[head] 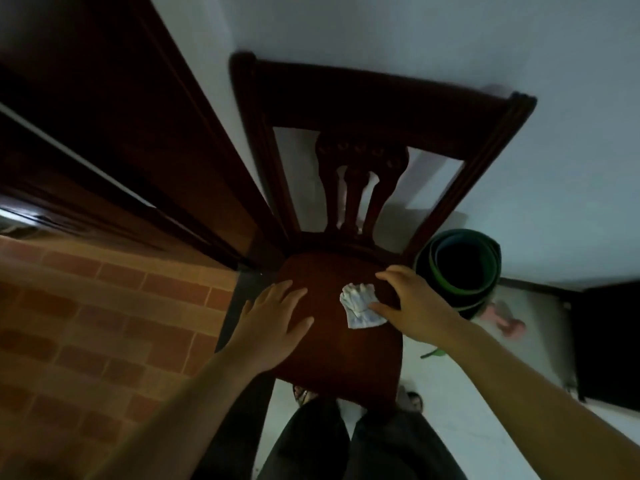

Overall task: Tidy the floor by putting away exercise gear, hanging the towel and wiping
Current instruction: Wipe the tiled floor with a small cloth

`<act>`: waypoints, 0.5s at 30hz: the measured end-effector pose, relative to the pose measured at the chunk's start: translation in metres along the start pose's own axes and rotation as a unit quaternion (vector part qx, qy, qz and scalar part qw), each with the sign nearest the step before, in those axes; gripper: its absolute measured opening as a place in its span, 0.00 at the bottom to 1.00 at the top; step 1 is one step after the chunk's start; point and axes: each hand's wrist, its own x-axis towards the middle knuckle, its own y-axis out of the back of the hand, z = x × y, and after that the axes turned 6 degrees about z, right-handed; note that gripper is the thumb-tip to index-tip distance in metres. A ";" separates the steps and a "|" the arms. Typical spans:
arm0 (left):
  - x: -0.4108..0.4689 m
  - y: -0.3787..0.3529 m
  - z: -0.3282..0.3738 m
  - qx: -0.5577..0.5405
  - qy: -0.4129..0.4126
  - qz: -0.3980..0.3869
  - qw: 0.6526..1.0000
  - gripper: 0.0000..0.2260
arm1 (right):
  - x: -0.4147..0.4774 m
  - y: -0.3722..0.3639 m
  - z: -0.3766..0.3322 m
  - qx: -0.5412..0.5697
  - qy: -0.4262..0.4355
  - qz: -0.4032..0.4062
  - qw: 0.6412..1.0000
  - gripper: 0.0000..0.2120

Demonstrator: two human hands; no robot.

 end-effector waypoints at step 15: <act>0.167 -0.185 -0.067 0.025 -0.054 -0.035 0.998 0.23 | 0.122 -0.222 0.130 0.025 -0.009 0.109 0.994 0.34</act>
